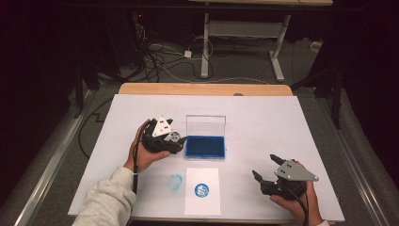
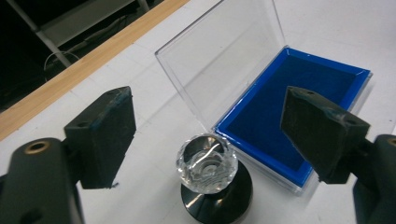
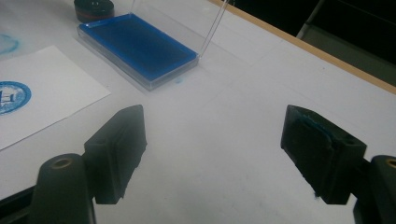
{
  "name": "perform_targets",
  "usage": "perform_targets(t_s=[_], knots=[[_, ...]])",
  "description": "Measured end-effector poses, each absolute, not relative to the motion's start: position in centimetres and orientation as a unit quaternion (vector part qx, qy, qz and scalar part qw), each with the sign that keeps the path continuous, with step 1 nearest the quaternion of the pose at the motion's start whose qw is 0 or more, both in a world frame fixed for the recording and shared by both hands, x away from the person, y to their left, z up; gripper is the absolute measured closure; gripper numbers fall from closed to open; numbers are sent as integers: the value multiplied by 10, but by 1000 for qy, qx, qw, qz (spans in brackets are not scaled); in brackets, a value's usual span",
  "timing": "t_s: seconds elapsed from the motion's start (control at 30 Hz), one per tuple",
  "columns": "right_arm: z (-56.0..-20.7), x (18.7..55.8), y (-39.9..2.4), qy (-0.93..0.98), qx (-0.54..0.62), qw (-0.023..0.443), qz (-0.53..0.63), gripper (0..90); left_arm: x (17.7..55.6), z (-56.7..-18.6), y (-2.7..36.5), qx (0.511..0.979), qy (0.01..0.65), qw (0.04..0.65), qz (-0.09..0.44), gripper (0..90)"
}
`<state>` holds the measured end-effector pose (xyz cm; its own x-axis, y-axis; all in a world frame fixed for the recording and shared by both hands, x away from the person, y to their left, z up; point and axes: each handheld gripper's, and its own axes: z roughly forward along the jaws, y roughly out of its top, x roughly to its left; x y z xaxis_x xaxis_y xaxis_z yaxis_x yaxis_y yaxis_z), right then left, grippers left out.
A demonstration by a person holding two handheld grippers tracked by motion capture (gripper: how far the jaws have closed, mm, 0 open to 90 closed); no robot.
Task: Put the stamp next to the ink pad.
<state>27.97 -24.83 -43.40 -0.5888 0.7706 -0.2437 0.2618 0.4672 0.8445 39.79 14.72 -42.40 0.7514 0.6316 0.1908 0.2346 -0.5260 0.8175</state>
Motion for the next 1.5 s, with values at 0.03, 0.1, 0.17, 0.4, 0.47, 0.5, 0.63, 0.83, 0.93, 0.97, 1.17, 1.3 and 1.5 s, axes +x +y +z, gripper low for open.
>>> perform_targets(t_s=[0.03,0.1,0.17,0.4,0.47,0.5,0.63,0.83,0.93,0.97,1.17,1.3,1.5], knots=[[-434,280,-248,796,324,316,403,222,397,-423,147,838,259,412,247,176],[-434,279,-248,796,325,316,402,223,396,-422,147,837,256,417,246,176],[-433,279,-248,795,325,315,403,223,394,-421,146,838,253,415,247,176],[-434,279,-247,796,321,316,404,224,387,-413,145,833,242,428,255,176],[-433,278,-247,796,321,316,404,225,385,-411,145,832,241,429,258,177],[-433,278,-247,796,321,316,405,225,384,-410,145,832,239,430,258,176],[-433,278,-247,796,320,316,406,226,380,-407,145,829,235,432,266,176],[-433,276,-246,796,318,316,407,226,372,-401,144,829,227,434,271,177],[-434,274,-246,798,316,315,405,227,368,-398,145,828,222,435,277,176],[-434,274,-246,798,316,316,404,226,366,-397,145,826,220,437,279,176],[-433,272,-249,792,319,321,409,228,359,-394,144,826,216,440,279,175],[-433,271,-250,791,321,324,408,228,353,-392,146,826,210,442,279,173],[-431,270,-253,789,322,326,410,228,346,-390,146,823,202,448,284,162]])
